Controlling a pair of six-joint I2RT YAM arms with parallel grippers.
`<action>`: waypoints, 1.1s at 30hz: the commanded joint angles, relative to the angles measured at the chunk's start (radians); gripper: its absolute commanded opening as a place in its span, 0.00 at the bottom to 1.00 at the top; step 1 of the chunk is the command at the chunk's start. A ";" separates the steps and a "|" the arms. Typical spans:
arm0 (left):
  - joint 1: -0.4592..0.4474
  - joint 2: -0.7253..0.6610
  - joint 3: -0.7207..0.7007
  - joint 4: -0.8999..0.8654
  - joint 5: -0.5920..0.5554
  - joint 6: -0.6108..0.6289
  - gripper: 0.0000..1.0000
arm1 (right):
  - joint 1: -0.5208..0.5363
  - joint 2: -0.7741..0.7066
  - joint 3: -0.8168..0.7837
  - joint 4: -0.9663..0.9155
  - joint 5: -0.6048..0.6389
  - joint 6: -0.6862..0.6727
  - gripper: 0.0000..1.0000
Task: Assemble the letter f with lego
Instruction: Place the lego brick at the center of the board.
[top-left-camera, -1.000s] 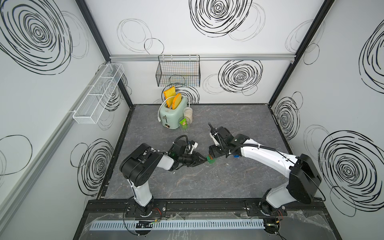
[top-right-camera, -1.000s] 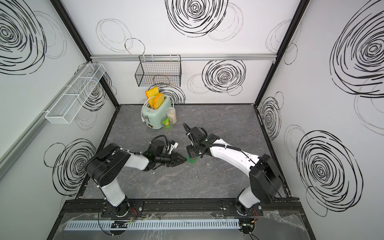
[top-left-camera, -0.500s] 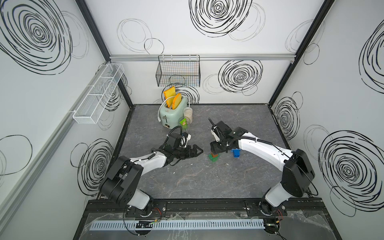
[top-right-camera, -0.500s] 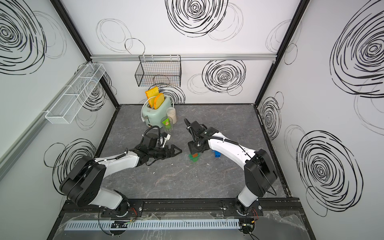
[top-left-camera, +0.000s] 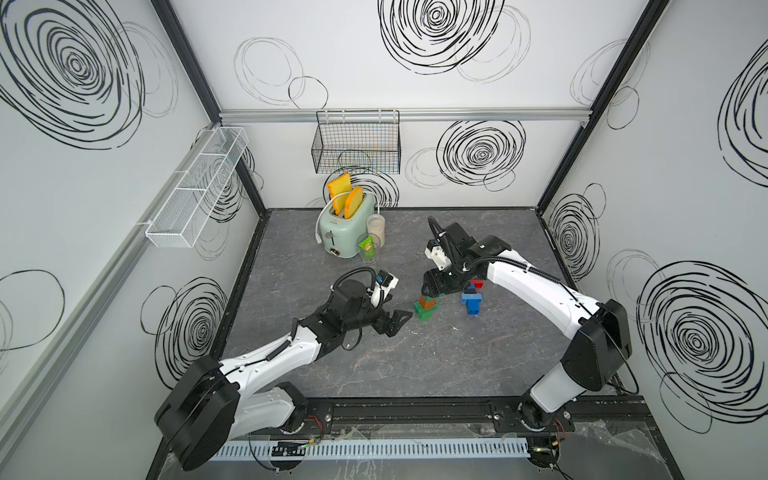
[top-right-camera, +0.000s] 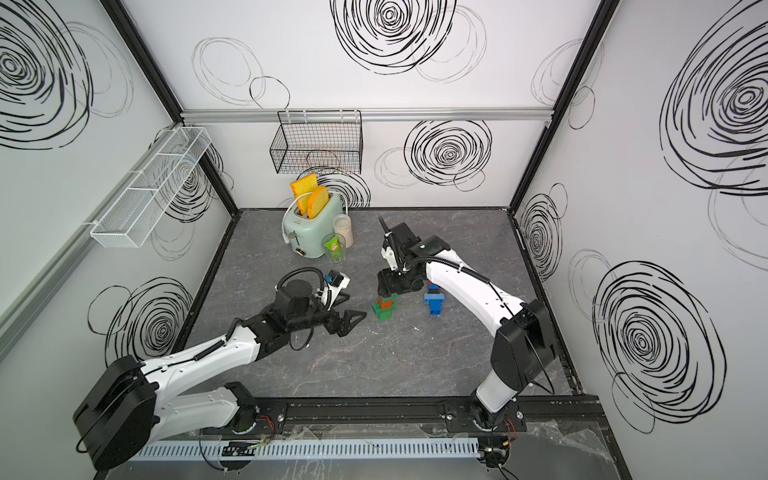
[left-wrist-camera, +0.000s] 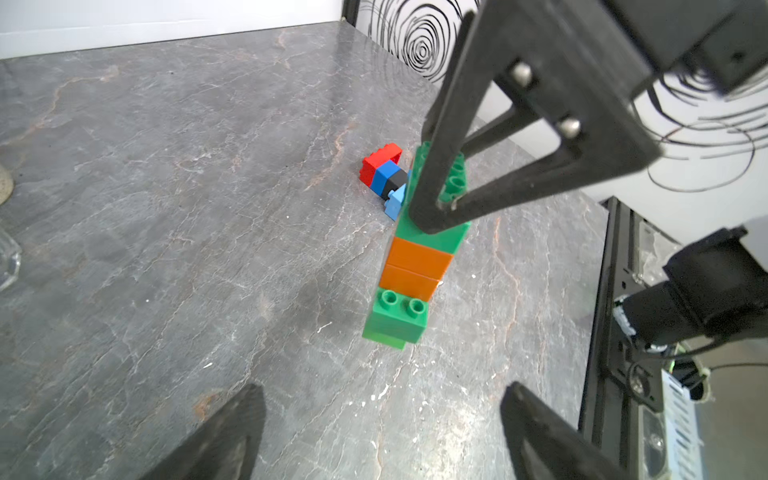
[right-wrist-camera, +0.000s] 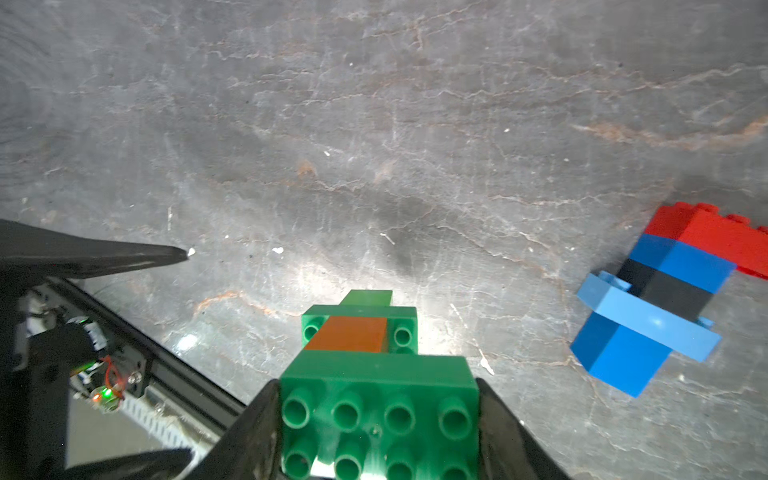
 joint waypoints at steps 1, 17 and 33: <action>-0.026 0.027 0.050 0.008 -0.018 0.152 0.83 | 0.000 -0.048 0.058 -0.068 -0.098 -0.038 0.56; -0.096 0.062 0.088 0.016 0.018 0.133 0.61 | 0.001 -0.085 0.048 -0.063 -0.177 -0.040 0.56; -0.098 0.078 0.098 0.010 0.029 0.125 0.42 | 0.001 -0.082 0.046 -0.060 -0.186 -0.041 0.56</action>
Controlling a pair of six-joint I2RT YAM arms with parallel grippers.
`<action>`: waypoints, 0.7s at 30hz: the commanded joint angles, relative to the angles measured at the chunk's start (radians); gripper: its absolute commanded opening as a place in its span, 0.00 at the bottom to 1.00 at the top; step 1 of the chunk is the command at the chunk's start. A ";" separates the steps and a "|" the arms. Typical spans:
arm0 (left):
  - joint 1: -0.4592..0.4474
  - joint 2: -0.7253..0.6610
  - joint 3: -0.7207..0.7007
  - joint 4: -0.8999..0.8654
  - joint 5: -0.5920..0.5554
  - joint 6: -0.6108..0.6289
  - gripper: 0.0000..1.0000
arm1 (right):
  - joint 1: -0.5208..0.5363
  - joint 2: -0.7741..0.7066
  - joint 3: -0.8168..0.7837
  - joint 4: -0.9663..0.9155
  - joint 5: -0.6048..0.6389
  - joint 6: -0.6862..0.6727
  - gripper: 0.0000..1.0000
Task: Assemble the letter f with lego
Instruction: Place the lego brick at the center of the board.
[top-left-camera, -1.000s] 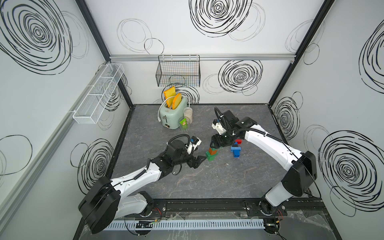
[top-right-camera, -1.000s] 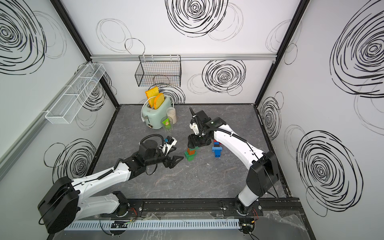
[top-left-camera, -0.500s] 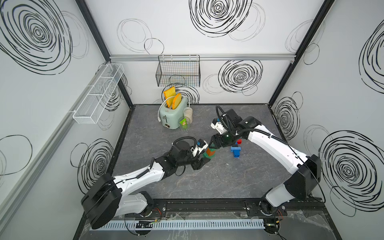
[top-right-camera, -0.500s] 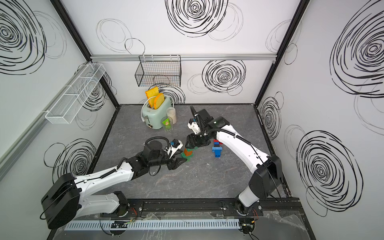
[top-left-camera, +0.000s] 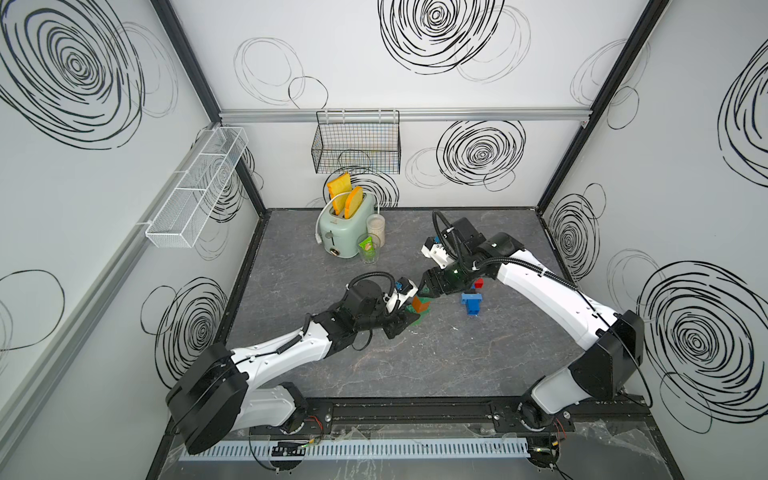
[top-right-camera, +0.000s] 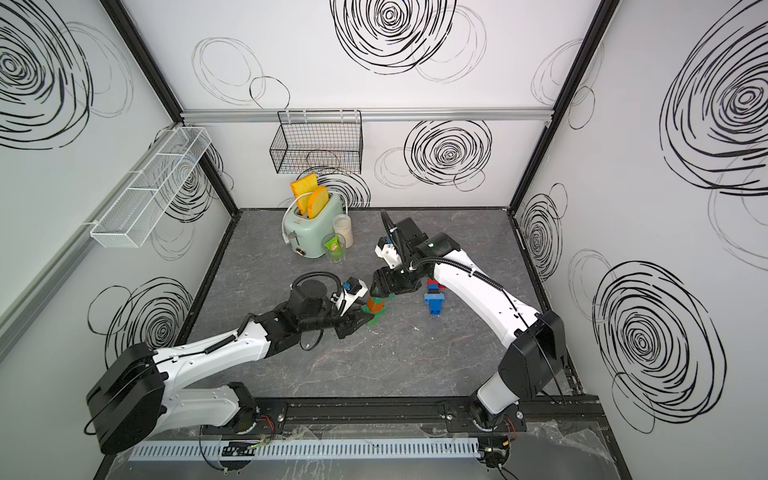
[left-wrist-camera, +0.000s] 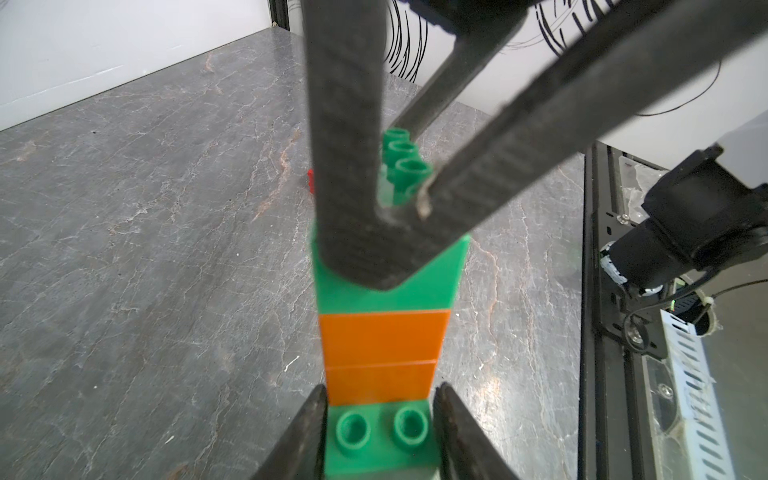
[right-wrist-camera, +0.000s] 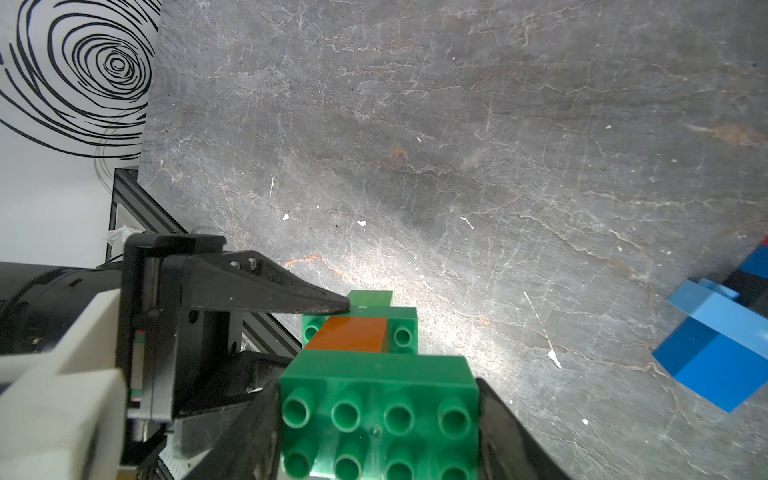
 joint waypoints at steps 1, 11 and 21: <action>-0.003 0.004 0.029 0.013 0.023 0.008 0.41 | 0.002 -0.028 0.011 -0.019 -0.021 -0.021 0.56; -0.006 0.002 0.023 0.012 0.027 0.006 0.33 | 0.001 -0.024 -0.001 -0.009 -0.031 -0.019 0.67; -0.004 0.016 0.021 0.000 0.041 -0.010 0.33 | -0.052 -0.010 0.026 0.054 0.051 0.028 0.90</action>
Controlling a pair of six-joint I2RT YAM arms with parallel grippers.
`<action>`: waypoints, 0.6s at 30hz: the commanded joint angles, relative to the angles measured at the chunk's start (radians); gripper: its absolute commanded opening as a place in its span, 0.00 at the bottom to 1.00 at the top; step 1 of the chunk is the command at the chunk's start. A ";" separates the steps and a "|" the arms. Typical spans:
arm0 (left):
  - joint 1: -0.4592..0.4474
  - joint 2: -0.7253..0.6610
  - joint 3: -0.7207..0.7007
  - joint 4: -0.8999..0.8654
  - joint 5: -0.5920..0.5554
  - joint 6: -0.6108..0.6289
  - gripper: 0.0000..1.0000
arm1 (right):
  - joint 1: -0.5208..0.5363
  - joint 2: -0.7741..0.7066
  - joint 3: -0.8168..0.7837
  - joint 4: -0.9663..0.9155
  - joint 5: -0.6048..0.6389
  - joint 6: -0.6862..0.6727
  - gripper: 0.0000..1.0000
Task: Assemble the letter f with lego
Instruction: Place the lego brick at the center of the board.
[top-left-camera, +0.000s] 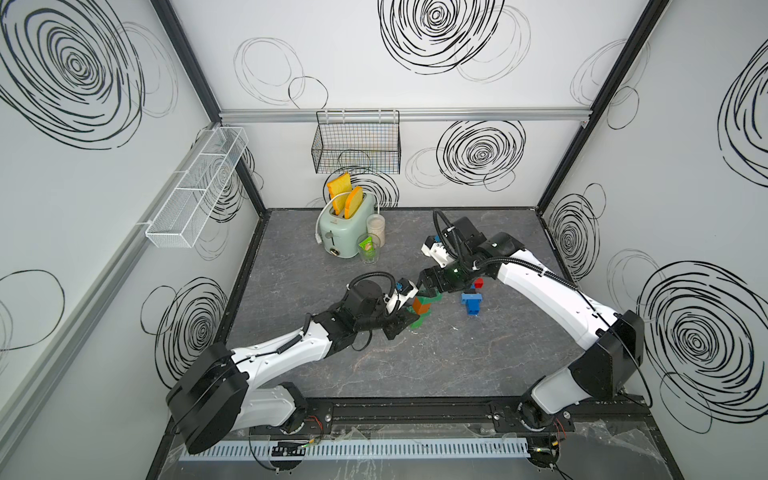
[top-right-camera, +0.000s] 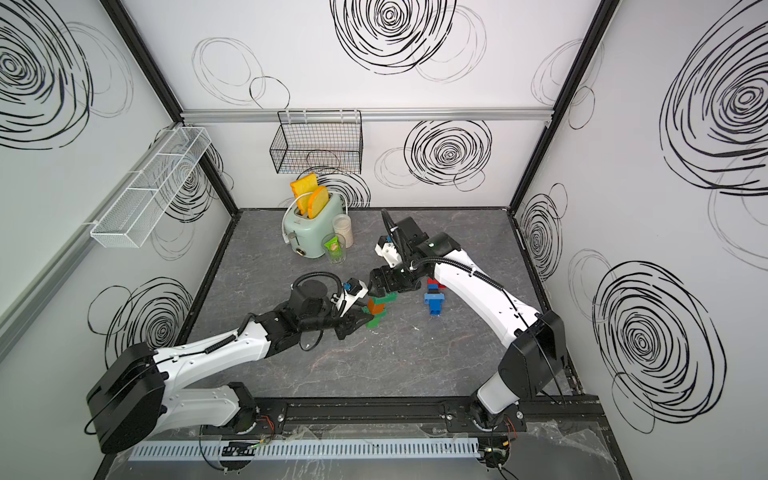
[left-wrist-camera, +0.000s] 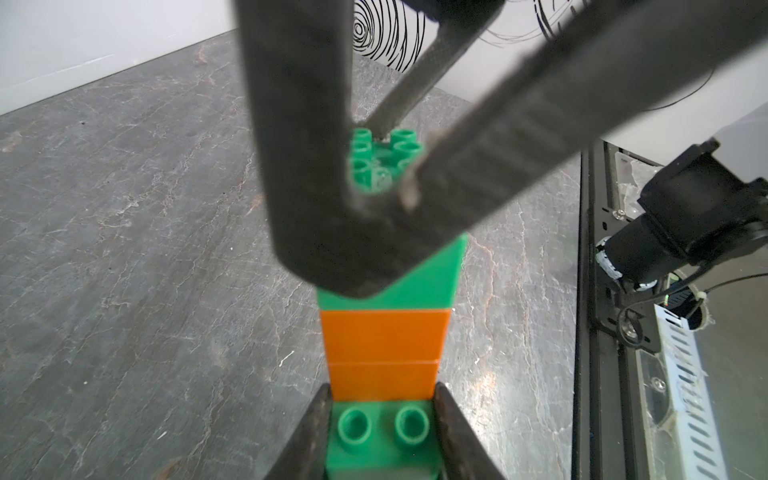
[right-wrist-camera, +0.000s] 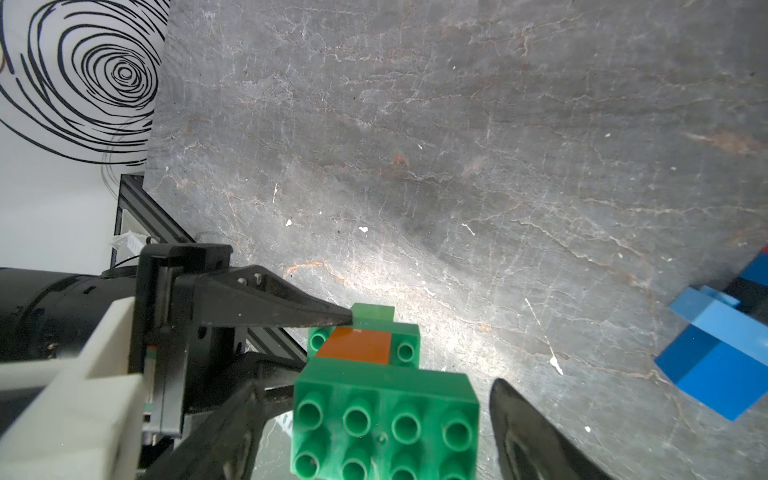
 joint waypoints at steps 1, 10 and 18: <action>-0.001 0.022 0.024 0.019 0.038 -0.013 0.33 | -0.053 -0.011 0.030 0.041 0.069 0.023 0.91; 0.111 0.201 0.116 0.058 0.242 -0.279 0.35 | -0.271 -0.075 -0.012 0.136 0.175 0.097 0.99; 0.228 0.388 0.233 0.027 0.346 -0.472 0.36 | -0.326 -0.129 -0.152 0.167 0.130 0.093 0.99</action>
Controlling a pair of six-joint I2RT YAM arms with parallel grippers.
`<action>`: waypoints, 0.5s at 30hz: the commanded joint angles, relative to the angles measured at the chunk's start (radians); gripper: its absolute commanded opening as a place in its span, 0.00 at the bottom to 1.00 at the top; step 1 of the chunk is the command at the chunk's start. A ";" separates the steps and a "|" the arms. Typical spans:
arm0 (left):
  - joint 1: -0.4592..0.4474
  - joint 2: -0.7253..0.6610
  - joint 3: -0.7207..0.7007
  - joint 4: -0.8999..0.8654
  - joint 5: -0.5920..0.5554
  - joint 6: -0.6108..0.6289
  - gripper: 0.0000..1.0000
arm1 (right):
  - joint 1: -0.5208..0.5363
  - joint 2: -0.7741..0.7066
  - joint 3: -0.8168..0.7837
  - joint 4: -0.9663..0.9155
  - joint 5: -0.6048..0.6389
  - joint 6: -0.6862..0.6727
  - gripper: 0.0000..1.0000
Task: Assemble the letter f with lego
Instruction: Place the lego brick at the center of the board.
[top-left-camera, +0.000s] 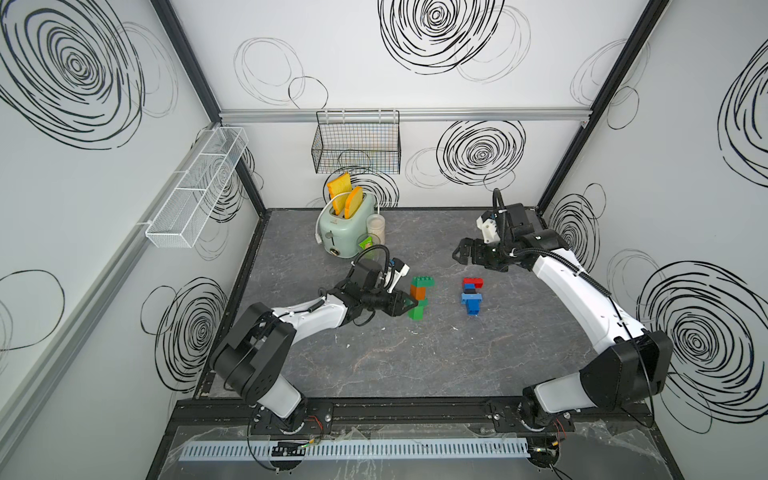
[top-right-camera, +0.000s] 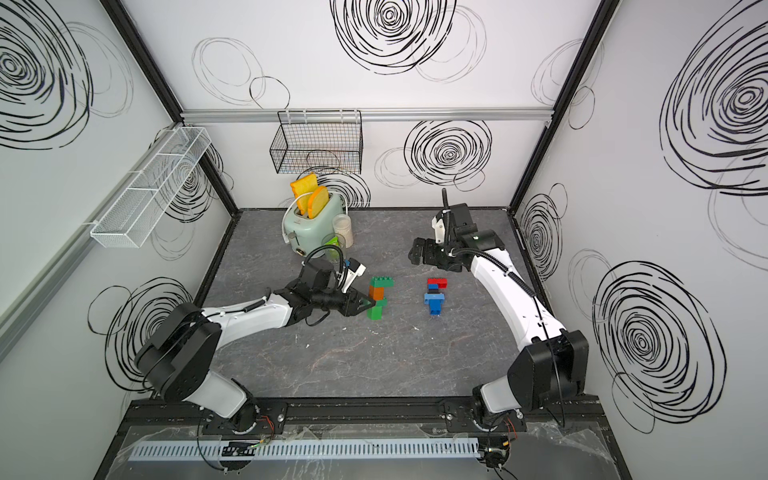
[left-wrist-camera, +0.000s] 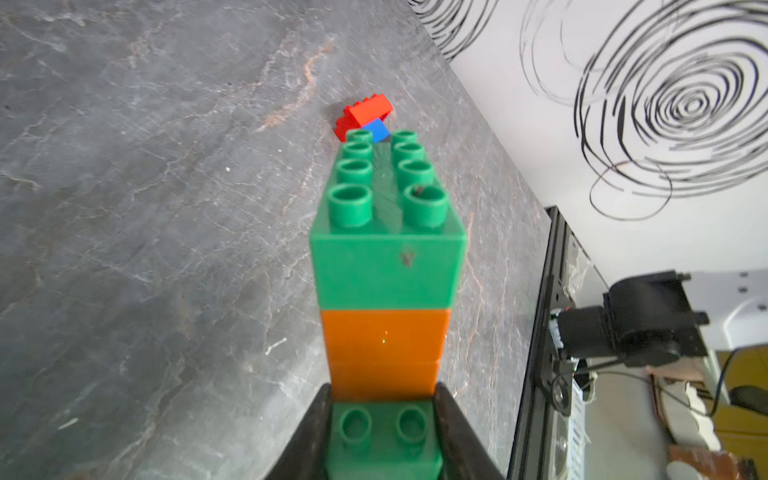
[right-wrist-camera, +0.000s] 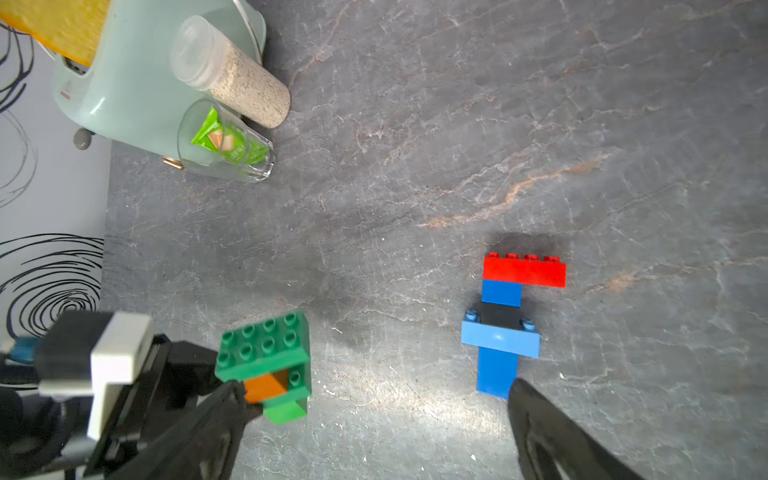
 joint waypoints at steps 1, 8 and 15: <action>0.029 0.063 0.062 0.019 0.072 -0.130 0.36 | -0.009 -0.025 -0.053 0.022 -0.024 0.004 0.99; 0.051 0.174 0.119 -0.024 0.081 -0.197 0.37 | -0.012 -0.044 -0.105 0.037 -0.076 -0.016 0.99; 0.065 0.246 0.140 -0.080 0.050 -0.206 0.38 | -0.014 -0.052 -0.120 0.044 -0.149 -0.047 0.99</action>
